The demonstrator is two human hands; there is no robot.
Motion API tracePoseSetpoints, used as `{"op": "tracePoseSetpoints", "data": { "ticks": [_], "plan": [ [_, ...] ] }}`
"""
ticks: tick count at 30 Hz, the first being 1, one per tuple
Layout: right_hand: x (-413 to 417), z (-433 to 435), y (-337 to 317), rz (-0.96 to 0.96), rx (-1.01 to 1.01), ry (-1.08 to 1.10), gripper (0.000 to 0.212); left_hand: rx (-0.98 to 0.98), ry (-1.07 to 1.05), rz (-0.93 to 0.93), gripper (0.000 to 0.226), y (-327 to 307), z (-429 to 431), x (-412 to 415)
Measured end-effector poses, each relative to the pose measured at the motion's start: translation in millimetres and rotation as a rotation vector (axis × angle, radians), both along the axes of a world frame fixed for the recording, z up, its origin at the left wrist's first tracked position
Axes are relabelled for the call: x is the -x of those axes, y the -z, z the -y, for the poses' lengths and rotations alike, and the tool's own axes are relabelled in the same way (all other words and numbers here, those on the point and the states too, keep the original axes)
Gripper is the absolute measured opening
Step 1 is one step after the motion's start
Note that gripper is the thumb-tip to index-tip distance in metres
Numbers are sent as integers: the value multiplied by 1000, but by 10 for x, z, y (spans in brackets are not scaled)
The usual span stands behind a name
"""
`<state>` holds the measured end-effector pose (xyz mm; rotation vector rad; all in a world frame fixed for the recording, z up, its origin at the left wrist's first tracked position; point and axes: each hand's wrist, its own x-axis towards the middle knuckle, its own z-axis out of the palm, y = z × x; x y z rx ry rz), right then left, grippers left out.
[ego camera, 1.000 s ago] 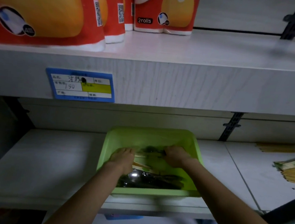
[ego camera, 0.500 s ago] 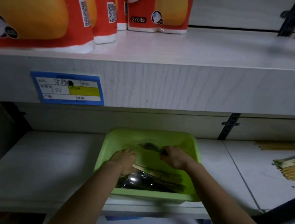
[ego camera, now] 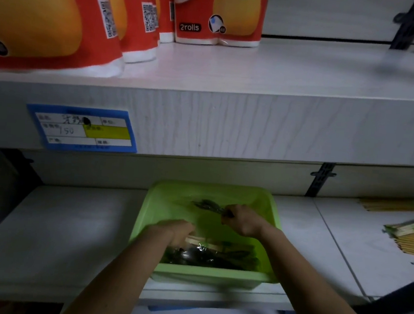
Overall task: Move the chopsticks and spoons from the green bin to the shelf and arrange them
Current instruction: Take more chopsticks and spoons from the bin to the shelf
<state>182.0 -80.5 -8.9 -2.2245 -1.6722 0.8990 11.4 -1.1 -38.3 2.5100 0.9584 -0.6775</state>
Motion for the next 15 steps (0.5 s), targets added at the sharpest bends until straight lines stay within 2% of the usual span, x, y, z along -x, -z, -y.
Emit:
{"op": "tracePoseSetpoints", "data": {
  "ticks": [4, 6, 9, 12, 15],
  "plan": [
    [6, 13, -38, -11, 2, -2, 26, -38, 44, -25, 18, -9, -8, 10],
    [12, 22, -62, -15, -4, -3, 26, -77, 46, -10, 18, -34, -10, 28],
    [12, 30, -95, 0, -15, -27, 17, -238, 57, 73, 25, -104, -11, 58],
    [9, 45, -140, 21, -35, -44, 36, -374, 93, 122, 32, -180, -13, 89],
    [-2, 70, -190, 12, -76, -31, 38, -418, 108, 138, 33, -251, -36, 102]
  ]
}}
